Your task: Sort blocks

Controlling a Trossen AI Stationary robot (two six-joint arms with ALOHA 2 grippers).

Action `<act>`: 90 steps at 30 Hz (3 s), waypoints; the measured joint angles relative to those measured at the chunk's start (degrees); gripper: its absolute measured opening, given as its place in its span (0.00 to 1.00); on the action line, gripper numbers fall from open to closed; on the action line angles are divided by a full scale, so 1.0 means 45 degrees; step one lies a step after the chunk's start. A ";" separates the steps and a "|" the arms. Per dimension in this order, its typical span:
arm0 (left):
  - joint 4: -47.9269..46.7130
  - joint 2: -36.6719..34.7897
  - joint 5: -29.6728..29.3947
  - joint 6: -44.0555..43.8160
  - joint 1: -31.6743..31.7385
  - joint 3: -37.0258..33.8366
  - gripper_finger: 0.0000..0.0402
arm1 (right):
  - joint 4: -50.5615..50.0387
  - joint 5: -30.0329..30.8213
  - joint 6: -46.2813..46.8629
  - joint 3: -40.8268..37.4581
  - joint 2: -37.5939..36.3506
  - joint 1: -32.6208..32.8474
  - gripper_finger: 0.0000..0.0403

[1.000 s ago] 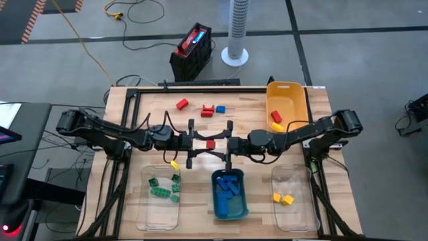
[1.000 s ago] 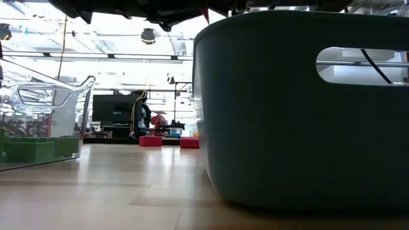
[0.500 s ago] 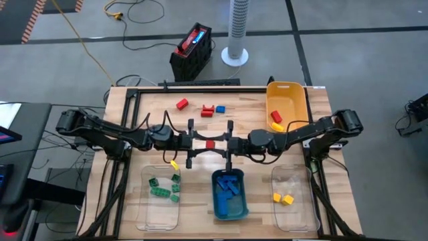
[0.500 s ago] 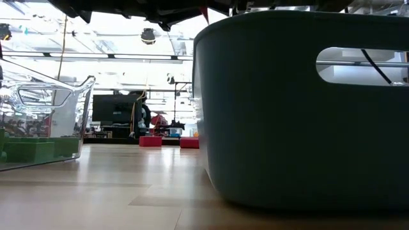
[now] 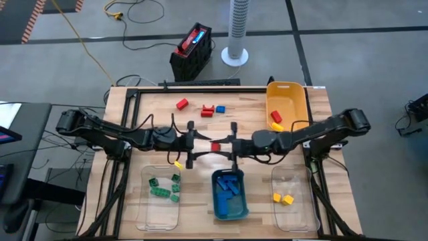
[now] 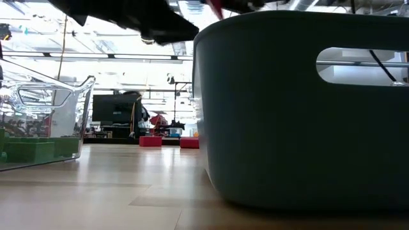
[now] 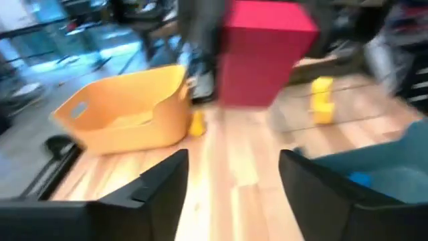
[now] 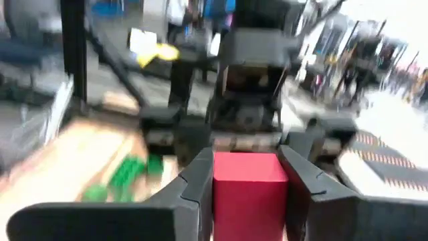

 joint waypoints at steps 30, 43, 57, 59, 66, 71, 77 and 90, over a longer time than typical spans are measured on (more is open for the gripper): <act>-0.1310 -0.0860 -0.2839 0.1134 0.0398 0.0000 0.61 | -1.0933 0.2863 0.4982 -0.2019 -0.8107 0.1981 0.31; -0.2080 -0.0855 -0.2429 0.2768 0.1679 0.0000 0.61 | -1.2617 0.4878 0.5403 -0.2266 -0.8715 -0.1062 0.31; -0.2924 -0.0855 -0.0772 0.3213 0.3279 0.0000 0.61 | -1.5567 0.1402 0.8180 -0.2266 -0.6235 -0.9697 0.31; -0.2919 -0.0855 -0.0631 0.3177 0.3279 0.0000 0.61 | -1.5594 0.1108 0.8023 -0.2266 -0.5402 -1.0105 0.31; -0.3177 -0.0855 -0.0428 0.3234 0.3322 -0.0005 0.61 | -1.5556 0.0374 0.8048 -0.2261 -0.2664 -1.1059 0.31; -0.3370 -0.0855 0.0949 0.3504 0.3761 -0.0036 0.61 | -1.5465 -0.0233 0.7485 -0.2276 -0.1548 -1.1333 0.32; -0.2365 -0.0855 0.3071 0.3209 0.4743 -0.0553 0.61 | -1.5299 -0.0268 0.7357 -0.2265 -0.1407 -1.1390 0.45; -0.2365 -0.0855 0.2974 0.3832 0.4794 -0.0612 0.61 | -1.4952 0.0708 0.6620 -0.1226 -0.2578 -1.2204 0.57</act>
